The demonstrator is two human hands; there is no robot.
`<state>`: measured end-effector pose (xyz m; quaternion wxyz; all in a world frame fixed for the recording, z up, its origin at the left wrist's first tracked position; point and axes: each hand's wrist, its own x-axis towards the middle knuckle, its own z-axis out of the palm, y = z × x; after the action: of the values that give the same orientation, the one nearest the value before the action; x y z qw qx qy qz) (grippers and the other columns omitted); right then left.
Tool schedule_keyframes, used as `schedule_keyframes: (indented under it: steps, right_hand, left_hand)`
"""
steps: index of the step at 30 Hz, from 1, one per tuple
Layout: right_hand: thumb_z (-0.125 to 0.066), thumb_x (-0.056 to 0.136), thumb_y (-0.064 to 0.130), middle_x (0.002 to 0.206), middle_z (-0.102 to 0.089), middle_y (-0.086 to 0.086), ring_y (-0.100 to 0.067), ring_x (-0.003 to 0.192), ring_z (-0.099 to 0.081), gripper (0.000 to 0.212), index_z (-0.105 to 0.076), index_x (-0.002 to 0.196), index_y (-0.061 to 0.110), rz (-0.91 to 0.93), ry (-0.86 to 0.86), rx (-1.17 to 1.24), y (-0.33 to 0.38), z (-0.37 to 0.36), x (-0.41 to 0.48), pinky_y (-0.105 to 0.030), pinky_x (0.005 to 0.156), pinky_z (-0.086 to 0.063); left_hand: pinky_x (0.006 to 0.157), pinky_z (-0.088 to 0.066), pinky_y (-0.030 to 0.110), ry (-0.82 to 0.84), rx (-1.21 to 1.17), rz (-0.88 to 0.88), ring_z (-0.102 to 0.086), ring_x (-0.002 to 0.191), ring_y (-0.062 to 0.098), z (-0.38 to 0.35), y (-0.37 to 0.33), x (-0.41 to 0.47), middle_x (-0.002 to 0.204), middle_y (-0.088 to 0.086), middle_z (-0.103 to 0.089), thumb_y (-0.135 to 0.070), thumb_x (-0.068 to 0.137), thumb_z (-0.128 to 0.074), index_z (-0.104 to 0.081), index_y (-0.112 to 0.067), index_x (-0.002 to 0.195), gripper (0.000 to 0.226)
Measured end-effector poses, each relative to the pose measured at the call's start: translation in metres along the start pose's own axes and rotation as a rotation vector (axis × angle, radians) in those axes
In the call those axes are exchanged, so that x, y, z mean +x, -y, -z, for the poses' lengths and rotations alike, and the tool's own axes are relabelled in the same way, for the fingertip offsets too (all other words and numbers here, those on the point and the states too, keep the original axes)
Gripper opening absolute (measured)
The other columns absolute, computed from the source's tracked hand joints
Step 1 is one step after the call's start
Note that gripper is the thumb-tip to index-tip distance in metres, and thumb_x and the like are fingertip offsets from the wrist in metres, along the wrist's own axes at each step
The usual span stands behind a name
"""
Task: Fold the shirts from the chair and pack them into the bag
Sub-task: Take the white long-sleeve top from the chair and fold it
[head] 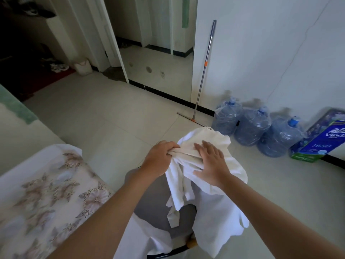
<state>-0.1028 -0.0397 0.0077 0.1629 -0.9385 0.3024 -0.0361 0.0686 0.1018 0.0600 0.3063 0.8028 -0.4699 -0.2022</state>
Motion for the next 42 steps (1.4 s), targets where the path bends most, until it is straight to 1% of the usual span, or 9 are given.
schedule_keyframes:
  steps: [2,6,10,18,20,23,29,38,42]
  right_hand:
    - [-0.070,0.081,0.050,0.164,-0.010,-0.003,-0.028,0.152,-0.006,0.076,-0.034,0.147,0.041,-0.074,0.101,-0.053,-0.011,-0.008,0.001,-0.052,0.120,-0.007]
    - [-0.054,0.085,0.008,0.107,-0.070,-0.003,-0.030,0.105,-0.064,0.034,-0.062,0.115,0.023,-0.082,-0.017,0.187,0.020,0.011,0.014,-0.038,0.086,-0.046]
    - [-0.054,0.083,0.005,0.092,-0.071,-0.001,-0.025,0.083,-0.064,0.036,-0.063,0.114,0.020,0.067,-0.118,0.212,0.072,0.040,0.025,-0.034,0.067,-0.048]
    - [-0.072,0.079,0.038,0.135,-0.051,0.006,-0.023,0.131,-0.044,0.054,-0.053,0.129,0.033,0.126,0.115,-0.026,0.100,0.013,0.006,-0.044,0.110,-0.027]
    - [-0.063,0.089,0.030,0.109,-0.062,0.003,-0.028,0.114,-0.056,0.010,-0.059,0.098,0.034,0.030,0.153,0.037,0.119,0.014,-0.001,-0.044,0.101,-0.036]
    - [-0.051,0.090,0.015,0.081,-0.063,0.000,-0.030,0.081,-0.062,0.016,-0.055,0.086,0.029,0.053,0.097,0.241,0.178,0.024,-0.003,-0.037,0.069,-0.048]
    - [-0.051,0.077,0.025,0.072,-0.062,0.007,-0.021,0.071,-0.060,0.012,-0.056,0.086,0.031,0.296,0.050,0.424,0.336,0.036,-0.025,-0.036,0.063,-0.050]
    - [-0.058,0.089,0.010,0.141,-0.051,-0.004,-0.025,0.124,-0.052,0.053,-0.045,0.139,0.022,0.620,0.333,0.159,0.490,-0.085,-0.073,-0.038,0.102,-0.043]
    - [-0.059,0.094,0.014,0.147,-0.048,-0.004,-0.026,0.131,-0.050,0.054,-0.044,0.145,0.021,0.685,0.365,0.027,0.504,-0.134,-0.088,-0.038,0.107,-0.041]
  left_hand:
    - [0.080,-0.040,0.017,0.026,0.045,-0.037,-0.057,0.097,0.015,0.007,0.007,-0.002,0.107,-0.003,-0.060,0.005,0.081,-0.044,-0.067,-0.023,0.112,0.048]
    - [0.075,-0.048,0.035,0.117,0.228,0.001,-0.059,0.088,0.023,0.014,0.009,-0.016,0.105,-0.005,-0.058,0.001,0.085,-0.042,-0.054,-0.028,0.111,0.040]
    - [0.083,-0.048,0.029,0.157,0.110,0.009,-0.059,0.103,0.014,0.024,0.003,-0.032,0.126,-0.012,-0.053,-0.025,0.087,-0.067,-0.027,-0.040,0.139,0.067]
    - [0.092,-0.042,0.016,-0.089,0.027,0.065,-0.054,0.106,0.004,0.082,0.036,-0.086,0.117,-0.016,-0.060,0.003,0.083,-0.042,-0.062,-0.039,0.122,0.060]
    - [0.090,-0.040,0.016,-0.156,0.050,0.058,-0.053,0.105,0.007,0.100,0.046,-0.106,0.114,-0.012,-0.059,0.006,0.082,-0.041,-0.063,-0.034,0.122,0.061]
    - [0.085,-0.042,0.021,-0.346,0.027,0.081,-0.055,0.101,0.013,0.135,0.059,-0.143,0.112,-0.008,-0.061,0.007,0.079,-0.041,-0.063,-0.029,0.120,0.059]
    - [0.070,-0.048,0.028,-0.649,-0.080,0.339,-0.060,0.083,0.021,0.210,0.104,-0.259,0.089,-0.006,-0.068,-0.027,0.072,-0.036,-0.064,-0.032,0.100,0.040]
    - [0.081,-0.057,0.039,-0.309,-0.190,0.918,-0.062,0.086,0.024,0.193,0.275,-0.439,0.099,0.010,-0.065,-0.017,0.075,-0.057,-0.059,-0.027,0.084,0.013]
    - [0.089,-0.050,0.033,-0.079,-0.075,0.959,-0.062,0.104,0.025,0.167,0.302,-0.485,0.117,0.010,-0.064,-0.012,0.093,-0.050,-0.065,-0.012,0.108,0.022]
